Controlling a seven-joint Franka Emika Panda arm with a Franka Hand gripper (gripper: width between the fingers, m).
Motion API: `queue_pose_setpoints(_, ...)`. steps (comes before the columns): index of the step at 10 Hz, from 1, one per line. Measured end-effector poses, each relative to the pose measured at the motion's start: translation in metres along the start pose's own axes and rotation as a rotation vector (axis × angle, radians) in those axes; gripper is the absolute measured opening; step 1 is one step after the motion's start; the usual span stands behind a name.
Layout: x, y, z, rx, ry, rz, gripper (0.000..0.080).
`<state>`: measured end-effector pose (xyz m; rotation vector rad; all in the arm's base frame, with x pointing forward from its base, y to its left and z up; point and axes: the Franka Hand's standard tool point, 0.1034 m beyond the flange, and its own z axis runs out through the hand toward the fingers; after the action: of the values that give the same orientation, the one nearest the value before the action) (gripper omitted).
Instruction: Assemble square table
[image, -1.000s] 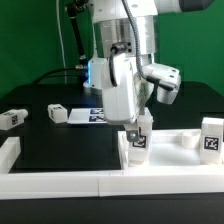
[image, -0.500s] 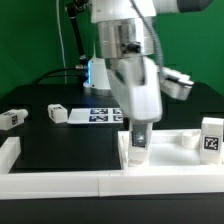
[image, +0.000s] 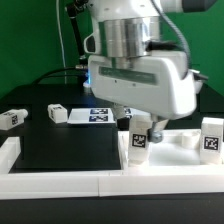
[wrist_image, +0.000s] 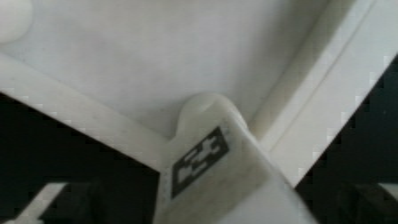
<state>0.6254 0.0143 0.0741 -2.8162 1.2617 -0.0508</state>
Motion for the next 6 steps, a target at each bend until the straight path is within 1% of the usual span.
queue_pose_setpoints(1,-0.0029,-0.0023,0.0008,-0.006,0.006,-0.137,0.0649)
queue_pose_setpoints(3,-0.0009,-0.0004,0.0011,-0.007,0.006,-0.161,0.0649)
queue_pose_setpoints(4,-0.0012,-0.0005,0.0013,-0.007,0.006,-0.144,0.054)
queue_pose_setpoints(5,-0.001,-0.0003,0.0014,-0.007,0.006,-0.145,0.0389)
queue_pose_setpoints(6,-0.0013,-0.0003,0.0017,-0.007,0.005,-0.102,0.0389)
